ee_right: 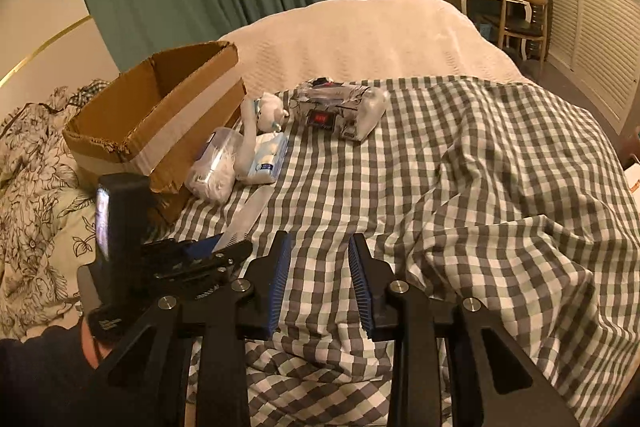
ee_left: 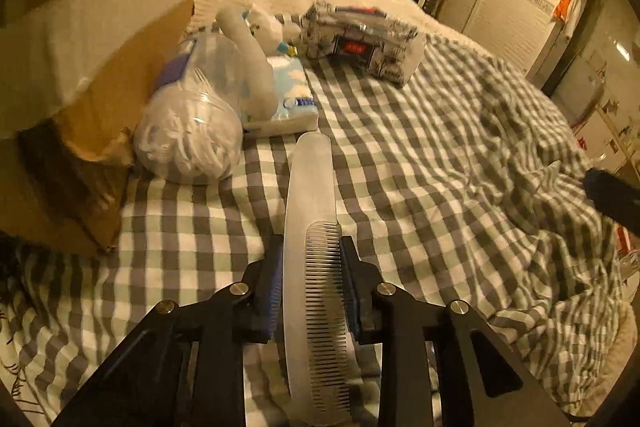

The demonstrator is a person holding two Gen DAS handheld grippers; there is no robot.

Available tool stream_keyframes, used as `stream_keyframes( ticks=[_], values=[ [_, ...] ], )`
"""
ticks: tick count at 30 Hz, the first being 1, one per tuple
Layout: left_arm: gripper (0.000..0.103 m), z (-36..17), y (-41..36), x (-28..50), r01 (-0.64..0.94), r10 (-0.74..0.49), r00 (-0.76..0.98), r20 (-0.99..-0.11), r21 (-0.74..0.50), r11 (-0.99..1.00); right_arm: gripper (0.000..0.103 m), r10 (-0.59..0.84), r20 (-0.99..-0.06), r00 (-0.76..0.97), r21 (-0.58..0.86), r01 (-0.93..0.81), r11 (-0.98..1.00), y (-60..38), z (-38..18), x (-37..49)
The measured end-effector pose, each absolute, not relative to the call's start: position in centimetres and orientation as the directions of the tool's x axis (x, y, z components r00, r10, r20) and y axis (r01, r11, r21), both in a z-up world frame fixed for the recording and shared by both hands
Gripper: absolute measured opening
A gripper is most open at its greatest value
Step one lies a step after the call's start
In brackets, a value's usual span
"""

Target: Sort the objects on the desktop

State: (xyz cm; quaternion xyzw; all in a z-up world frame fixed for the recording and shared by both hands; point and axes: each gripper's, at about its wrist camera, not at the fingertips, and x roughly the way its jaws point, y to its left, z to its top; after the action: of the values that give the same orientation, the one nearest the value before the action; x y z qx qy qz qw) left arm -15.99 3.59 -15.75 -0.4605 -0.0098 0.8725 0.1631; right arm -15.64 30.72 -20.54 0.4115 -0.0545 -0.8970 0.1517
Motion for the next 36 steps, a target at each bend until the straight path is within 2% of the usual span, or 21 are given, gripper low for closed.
stream_keyframes(
  ticks=[6, 10, 13, 15, 17, 19, 25, 28, 31, 33, 36],
  values=[
    [0.026, -8.9, 1.3, -13.7, -0.319, 0.402, -0.646, -0.649, -0.249, -0.915, 0.029, -0.32, -0.721, -0.615, 0.233, 0.221, -0.947, 29.7, -20.6, -15.5],
    [0.026, -3.6, -0.2, -13.6, -0.352, 0.425, -0.727, -0.54, -0.239, -0.905, 0.029, -0.379, -0.701, -0.604, 0.294, 0.239, -0.925, 27.9, -20.3, -15.9],
    [0.026, -1.5, -1.5, -14.8, -0.351, 0.42, -0.755, -0.503, -0.23, -0.908, 0.029, -0.421, -0.678, -0.603, 0.321, 0.273, -0.907, 25.6, -19.7, -16.4],
    [0.026, -0.7, -2.4, -16.0, -0.339, 0.401, -0.771, -0.494, -0.214, -0.916, 0.035, -0.429, -0.669, -0.607, 0.307, 0.3, -0.903, 24.1, -19.4, -17.1],
    [0.026, -0.3, -3.2, -17.6, -0.324, 0.384, -0.782, -0.491, -0.206, -0.923, 0.054, -0.425, -0.655, -0.624, 0.291, 0.31, -0.905, 22.6, -19.1, -18.1],
    [0.026, -0.2, -4.1, -19.2, -0.298, 0.362, -0.802, -0.474, -0.208, -0.932, 0.058, -0.464, -0.642, -0.61, 0.33, 0.327, -0.886, 21.1, -19.7, -19.8],
    [0.026, -1.1, -5.7, -21.1, -0.27, 0.331, -0.825, -0.458, -0.195, -0.943, 0.059, -0.493, -0.716, -0.494, 0.401, 0.287, -0.87, 17.5, -24.9, -25.6],
    [0.026, -1.2, -6.2, -21.1, -0.263, 0.313, -0.838, -0.447, -0.171, -0.95, 0.059, -0.546, -0.714, -0.438, 0.506, 0.215, -0.835, 17.4, -27.4, -27.8],
    [0.026, -1.4, -6.8, -21.3, -0.25, 0.296, -0.842, -0.451, -0.16, -0.955, 0.065, -0.614, -0.674, -0.41, 0.619, 0.14, -0.773, 17.8, -29.2, -29.6],
    [0.026, -1.8, -7.2, -21.7, -0.24, 0.288, -0.841, -0.459, -0.161, -0.957, 0.075, -0.621, -0.676, -0.396, 0.64, 0.104, -0.762, 17.6, -30.0, -30.4],
    [0.025, -2.2, -7.7, -22.1, -0.228, 0.28, -0.837, -0.47, -0.165, -0.96, 0.078, -0.65, -0.655, -0.385, 0.682, 0.07, -0.728, 17.4, -31.2, -31.7]
  ],
)
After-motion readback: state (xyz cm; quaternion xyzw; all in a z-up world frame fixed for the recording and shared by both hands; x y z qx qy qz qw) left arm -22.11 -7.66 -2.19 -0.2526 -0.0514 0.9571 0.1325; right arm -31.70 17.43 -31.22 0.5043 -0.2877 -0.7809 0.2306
